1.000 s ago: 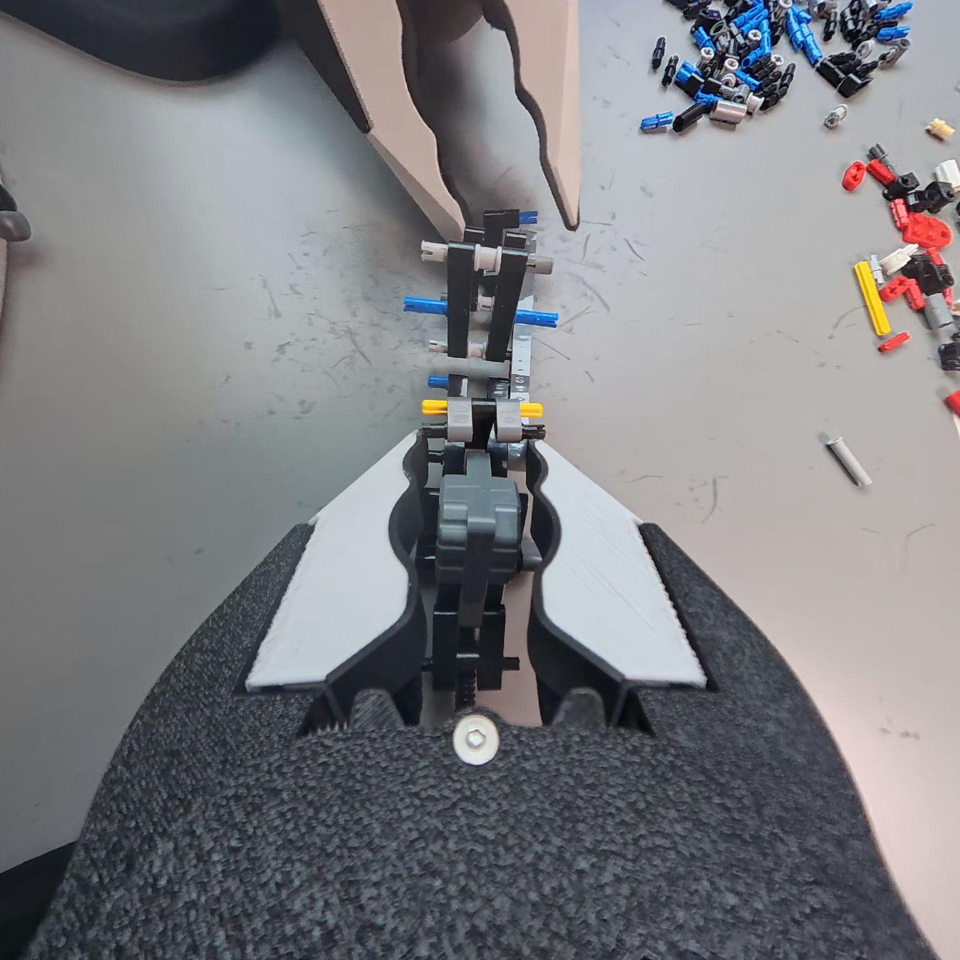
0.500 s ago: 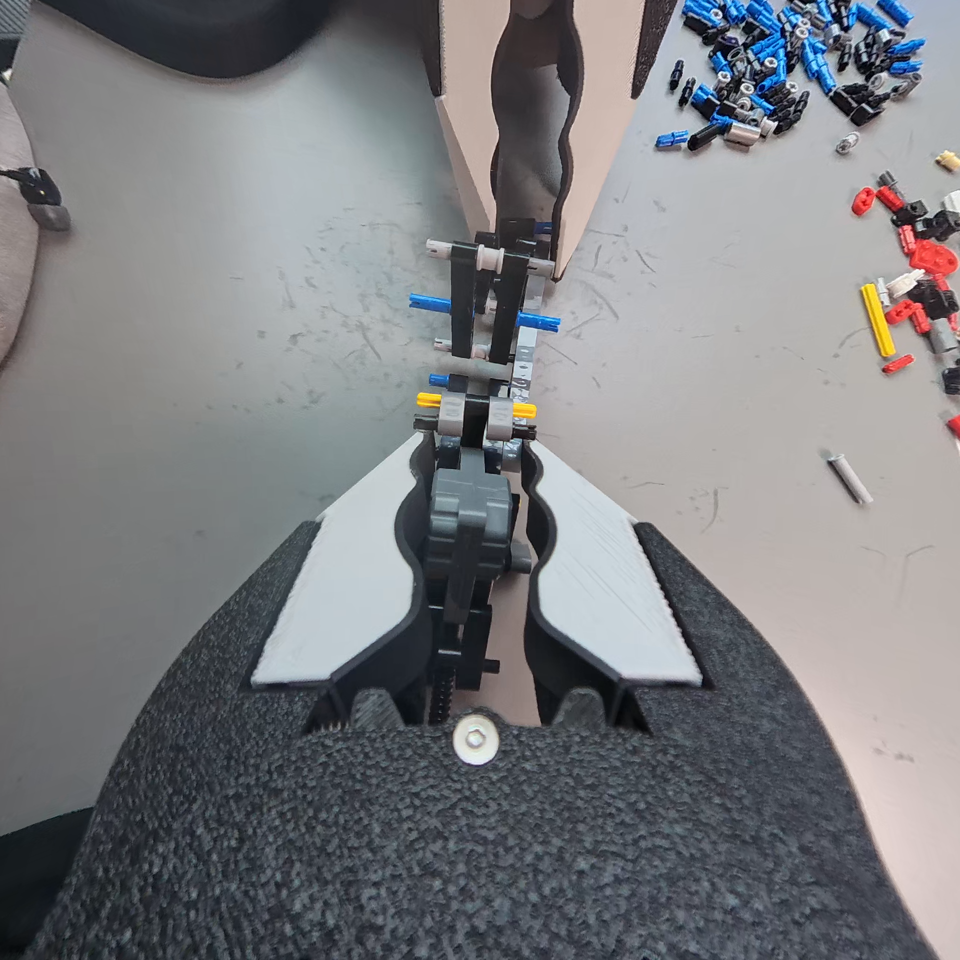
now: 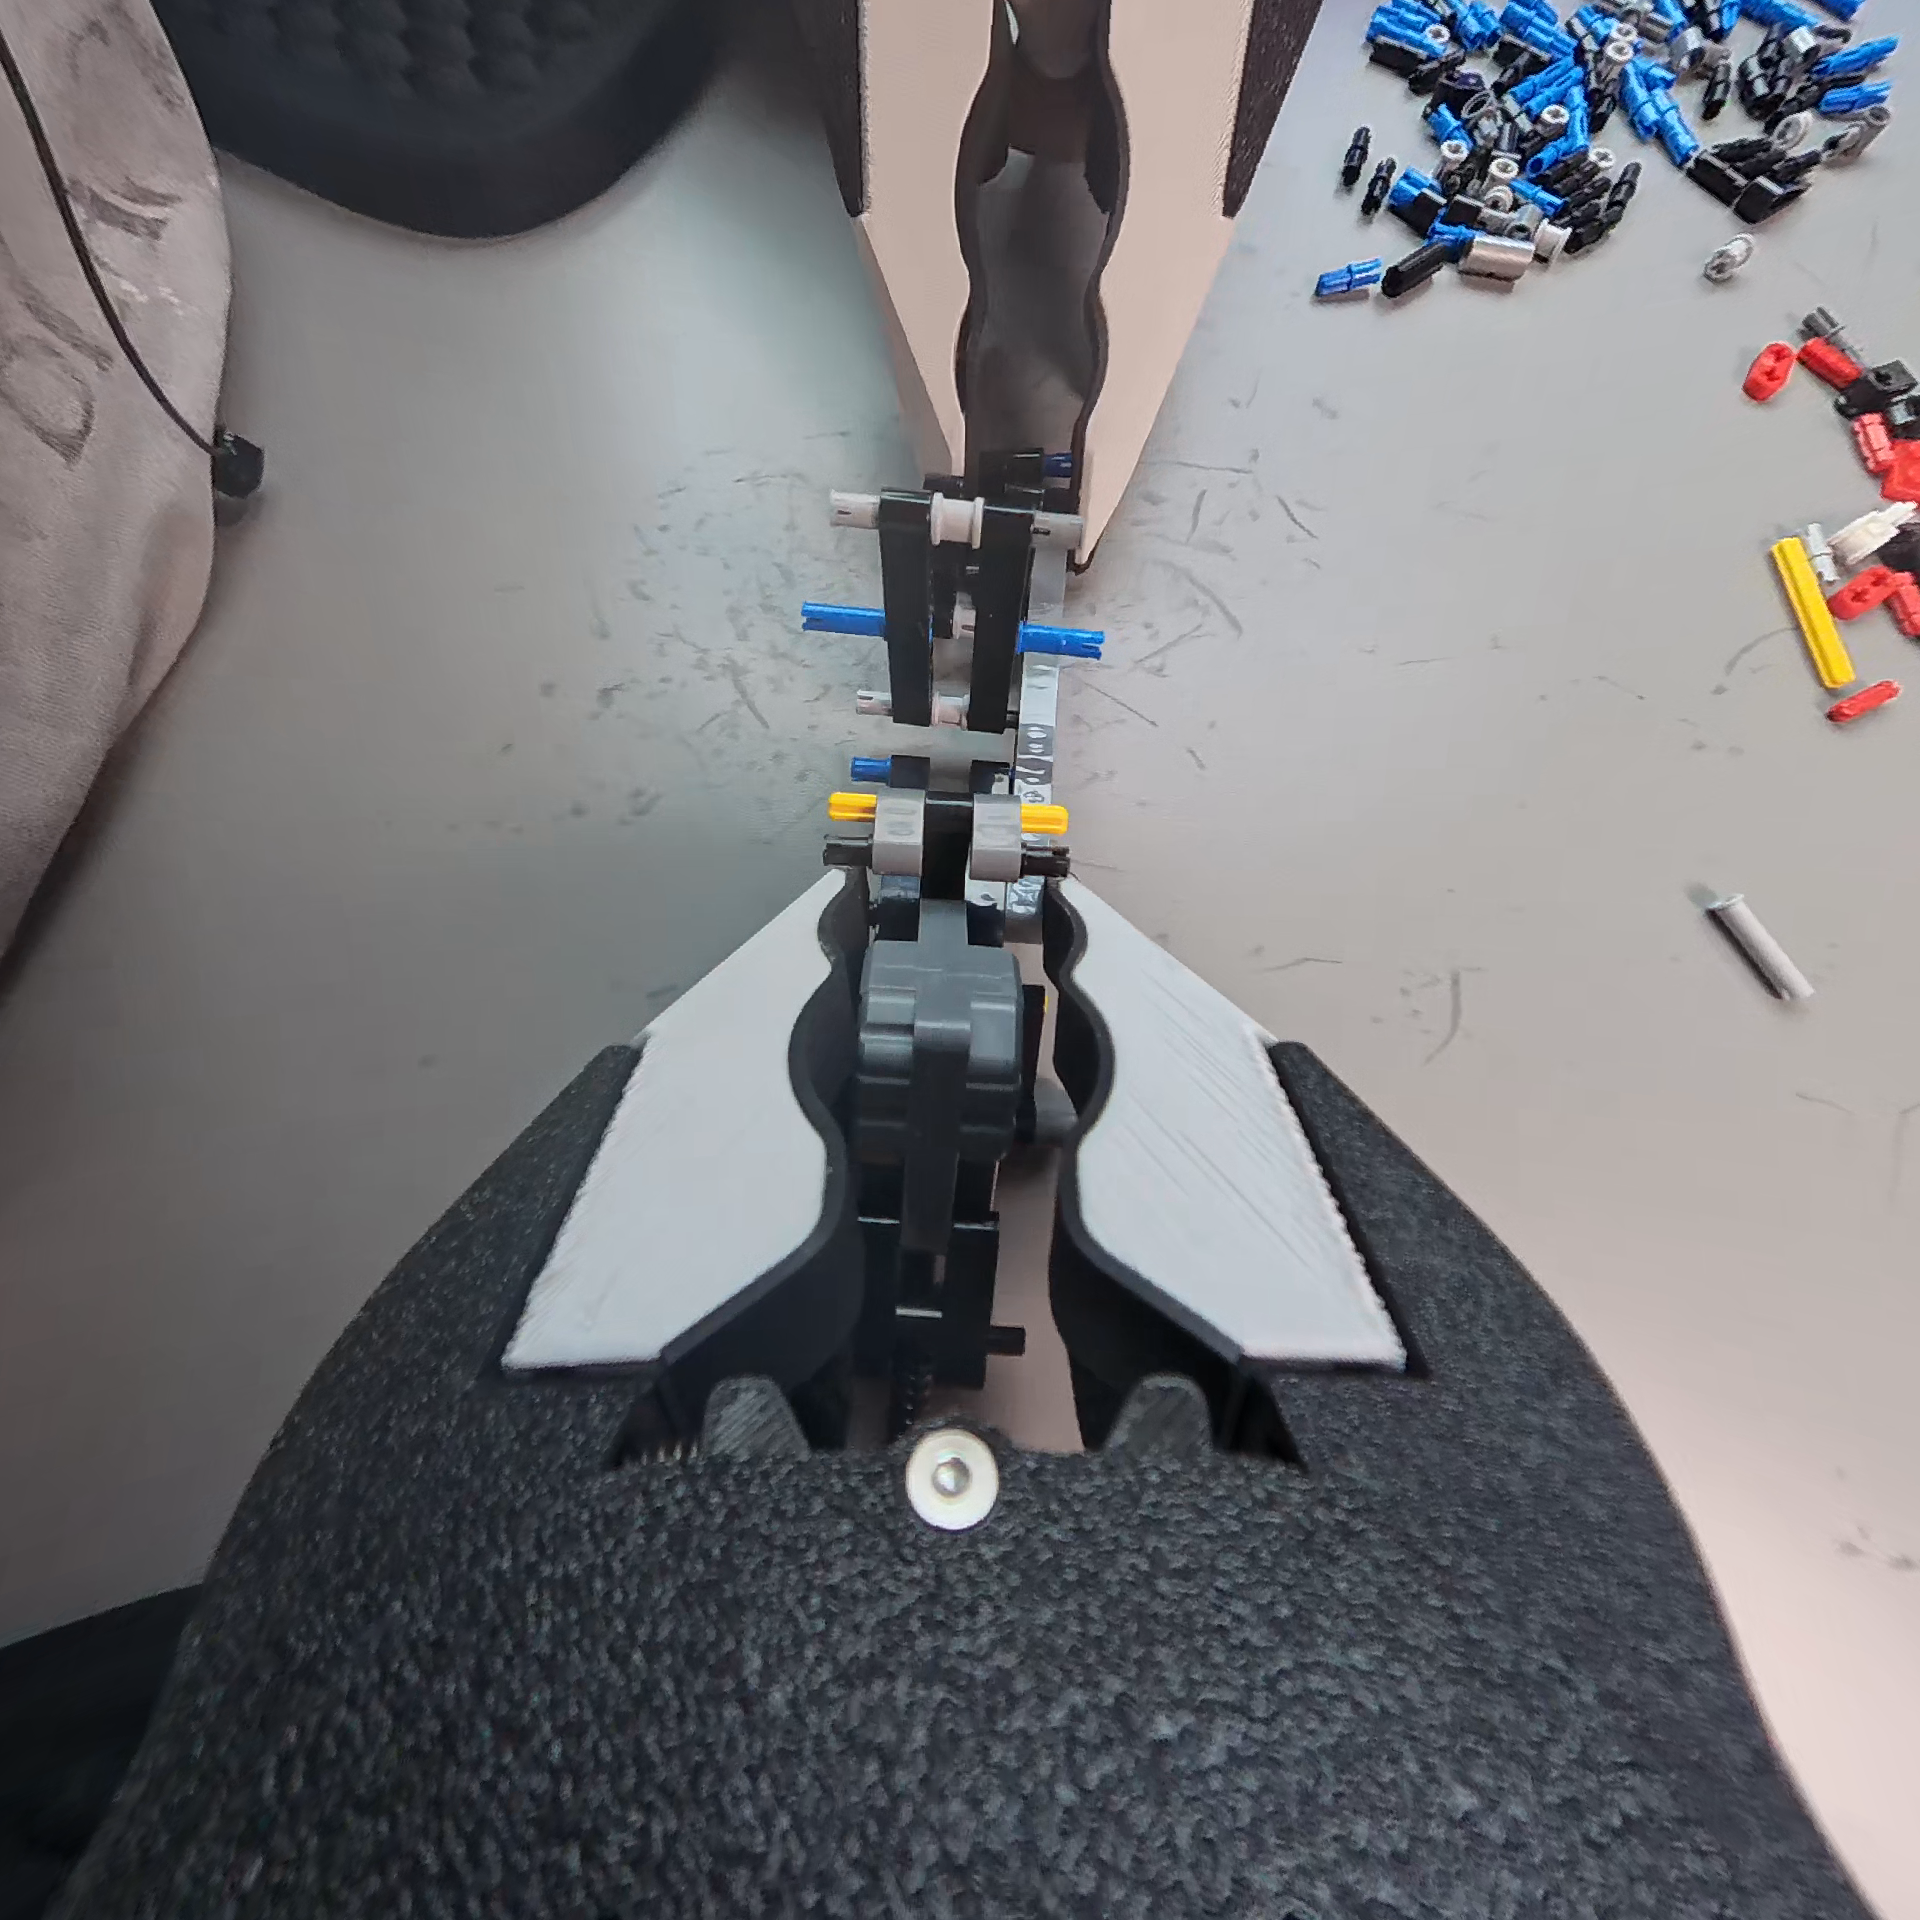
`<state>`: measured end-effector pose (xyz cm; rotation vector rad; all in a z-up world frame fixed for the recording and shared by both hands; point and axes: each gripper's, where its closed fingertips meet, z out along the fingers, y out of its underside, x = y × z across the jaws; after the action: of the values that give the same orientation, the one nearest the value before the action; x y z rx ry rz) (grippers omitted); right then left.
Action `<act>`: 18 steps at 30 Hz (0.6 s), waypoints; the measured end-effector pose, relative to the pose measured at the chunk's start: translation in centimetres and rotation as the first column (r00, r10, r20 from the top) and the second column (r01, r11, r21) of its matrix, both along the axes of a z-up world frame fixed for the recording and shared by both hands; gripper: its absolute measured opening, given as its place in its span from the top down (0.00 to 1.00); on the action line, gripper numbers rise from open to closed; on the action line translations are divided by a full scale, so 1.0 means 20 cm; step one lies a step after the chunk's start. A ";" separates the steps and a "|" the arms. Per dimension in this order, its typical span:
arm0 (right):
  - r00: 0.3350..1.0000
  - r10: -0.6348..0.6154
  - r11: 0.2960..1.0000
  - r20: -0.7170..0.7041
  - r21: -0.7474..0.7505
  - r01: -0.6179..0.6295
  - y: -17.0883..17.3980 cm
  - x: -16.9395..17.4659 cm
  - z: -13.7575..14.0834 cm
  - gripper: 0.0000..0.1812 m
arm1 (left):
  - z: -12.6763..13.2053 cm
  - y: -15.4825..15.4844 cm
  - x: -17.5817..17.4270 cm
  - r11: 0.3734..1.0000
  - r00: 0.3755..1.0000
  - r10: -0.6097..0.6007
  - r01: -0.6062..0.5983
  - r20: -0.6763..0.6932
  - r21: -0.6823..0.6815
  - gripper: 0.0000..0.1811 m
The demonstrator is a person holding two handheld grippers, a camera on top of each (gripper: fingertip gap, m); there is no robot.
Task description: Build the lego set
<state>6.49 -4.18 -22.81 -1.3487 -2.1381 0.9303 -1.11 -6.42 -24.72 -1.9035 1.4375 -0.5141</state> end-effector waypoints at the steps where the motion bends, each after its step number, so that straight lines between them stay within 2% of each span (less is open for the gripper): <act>1: 1.000 0.000 1.000 0.001 -0.007 0.000 0.00 0.00 0.00 0.82 | 0.00 0.00 0.00 1.000 1.000 0.001 -0.001 0.005 -0.011 0.86; 7: 1.000 0.014 1.000 0.001 -0.014 -0.014 0.00 0.00 0.00 0.81 | 0.01 -0.02 0.00 0.996 0.998 0.056 -0.053 0.038 -0.071 0.86; 11: 1.000 -0.009 0.996 -0.017 -0.094 0.007 0.02 -0.01 0.02 0.82 | 0.04 -0.02 0.01 0.987 0.987 0.129 -0.120 0.092 -0.103 0.86; 18: 0.999 0.022 0.984 -0.036 -0.176 -0.028 0.02 0.01 0.04 0.82 | 0.12 -0.04 0.04 0.964 0.950 0.223 -0.181 0.217 -0.197 0.86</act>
<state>6.61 -3.78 -21.97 -1.3805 -2.0922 1.1687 -0.41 -7.13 -22.41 -2.0208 1.0588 -0.7615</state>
